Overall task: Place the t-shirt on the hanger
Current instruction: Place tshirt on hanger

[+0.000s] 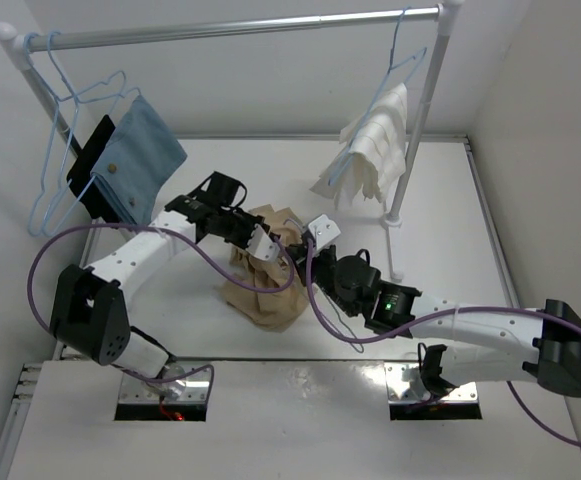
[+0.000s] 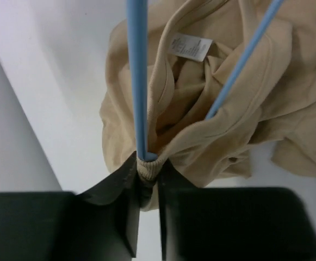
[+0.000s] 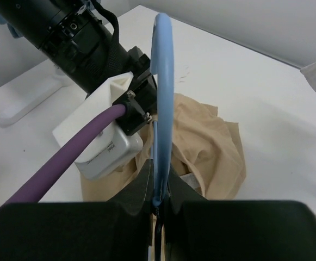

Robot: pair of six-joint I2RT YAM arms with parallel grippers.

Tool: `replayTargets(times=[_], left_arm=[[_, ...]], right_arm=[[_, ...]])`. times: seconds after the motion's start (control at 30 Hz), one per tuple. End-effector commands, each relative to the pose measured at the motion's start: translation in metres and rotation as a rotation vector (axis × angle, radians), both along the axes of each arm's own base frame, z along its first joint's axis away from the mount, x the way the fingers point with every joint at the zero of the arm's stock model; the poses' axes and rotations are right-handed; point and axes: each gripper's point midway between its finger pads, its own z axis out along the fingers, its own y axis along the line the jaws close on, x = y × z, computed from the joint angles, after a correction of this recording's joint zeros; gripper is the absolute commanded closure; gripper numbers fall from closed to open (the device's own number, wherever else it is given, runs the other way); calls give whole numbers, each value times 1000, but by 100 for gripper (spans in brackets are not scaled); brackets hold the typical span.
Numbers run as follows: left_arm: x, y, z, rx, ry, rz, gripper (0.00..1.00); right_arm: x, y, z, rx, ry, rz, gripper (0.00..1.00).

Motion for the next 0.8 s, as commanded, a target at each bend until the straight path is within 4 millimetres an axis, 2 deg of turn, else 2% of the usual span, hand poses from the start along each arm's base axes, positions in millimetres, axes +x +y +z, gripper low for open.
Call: replayTargets(times=[0.0,0.17,0.23,0.4,0.63,0.77], left_arm=[[-19,-9,4,-23,78,-56,85],[-28,-18,19,-88,146,-50,93],[-29,-22,28,-119,170,-36,93],[-46,-32,49,-201,254,-57,83],[-66,-42,62,-290,393,-43,78],[-74,-51,77,-344,440,-59,75]], right_arm=[[3,5,34,97,-53,-7,100],[4,7,35,97,-53,-7,100],[5,8,30,73,-51,-6,100],[5,8,30,73,-51,-6,100],[5,8,30,73,-51,-6,100],[4,10,26,65,-47,3,100]])
